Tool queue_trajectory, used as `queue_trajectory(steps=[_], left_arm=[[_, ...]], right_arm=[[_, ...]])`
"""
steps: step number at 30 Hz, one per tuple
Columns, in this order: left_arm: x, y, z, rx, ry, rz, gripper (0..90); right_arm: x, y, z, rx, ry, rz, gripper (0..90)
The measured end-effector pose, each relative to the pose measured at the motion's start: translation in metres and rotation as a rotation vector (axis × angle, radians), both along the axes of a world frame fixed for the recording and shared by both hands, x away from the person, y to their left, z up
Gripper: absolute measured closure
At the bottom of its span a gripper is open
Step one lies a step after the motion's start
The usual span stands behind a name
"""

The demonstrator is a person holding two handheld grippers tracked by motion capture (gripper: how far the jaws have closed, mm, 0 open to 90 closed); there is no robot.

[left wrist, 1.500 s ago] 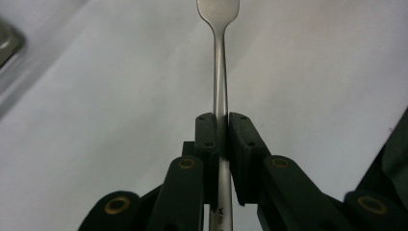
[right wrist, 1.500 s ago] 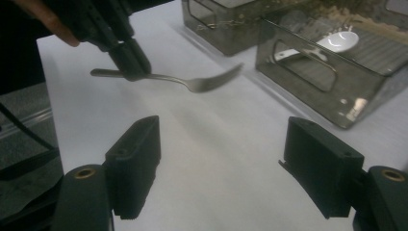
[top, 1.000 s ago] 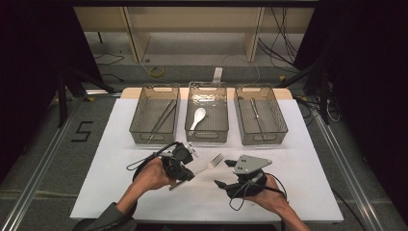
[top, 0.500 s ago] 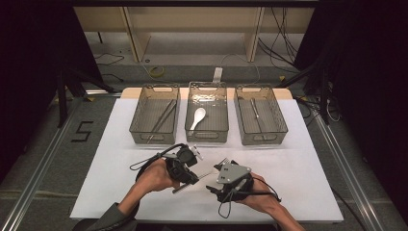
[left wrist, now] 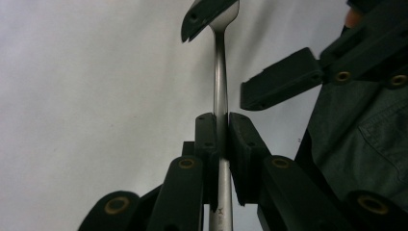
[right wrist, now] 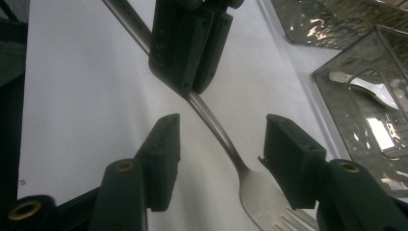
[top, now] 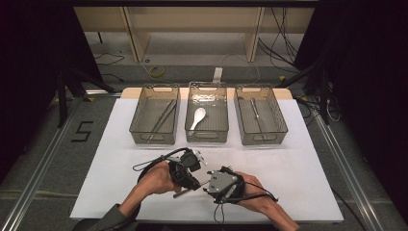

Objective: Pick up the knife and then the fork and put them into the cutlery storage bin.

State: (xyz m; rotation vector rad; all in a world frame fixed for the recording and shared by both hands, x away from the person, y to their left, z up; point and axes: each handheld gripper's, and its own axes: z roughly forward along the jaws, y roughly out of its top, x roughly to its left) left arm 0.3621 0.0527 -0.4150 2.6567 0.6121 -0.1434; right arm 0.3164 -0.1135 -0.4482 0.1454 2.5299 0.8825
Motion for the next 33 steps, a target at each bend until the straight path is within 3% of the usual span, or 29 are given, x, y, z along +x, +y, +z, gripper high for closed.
queue_trajectory(steps=[4,5,11,18,20,24,30,33], left_arm=[[0.000,0.000,-0.001,0.011,0.009,-0.013,82.2],[0.000,-0.001,-0.001,0.014,0.013,-0.017,82.2],[-0.001,-0.001,-0.001,0.013,0.019,-0.032,82.1],[-0.002,-0.003,-0.002,0.009,0.029,-0.039,82.1],[-0.002,-0.003,-0.001,0.008,0.026,-0.043,82.0],[-0.002,-0.002,0.001,-0.004,0.031,-0.049,81.7],[-0.003,0.000,0.006,-0.023,0.030,-0.049,82.0],[-0.002,0.003,0.010,-0.044,0.016,-0.040,79.0]], right_arm=[[-0.001,0.003,-0.002,-0.023,-0.008,0.012,55.3],[0.001,0.002,-0.001,-0.064,-0.036,0.039,56.8],[-0.002,0.008,-0.006,-0.090,-0.026,0.056,62.6],[-0.004,0.011,-0.007,-0.103,-0.056,0.085,76.0],[-0.004,0.011,-0.007,-0.125,-0.049,0.101,79.0],[-0.004,0.010,-0.009,-0.180,-0.084,0.159,84.6],[-0.005,0.008,-0.006,-0.184,-0.093,0.198,88.2],[-0.003,0.007,-0.004,-0.177,-0.084,0.184,88.3]])
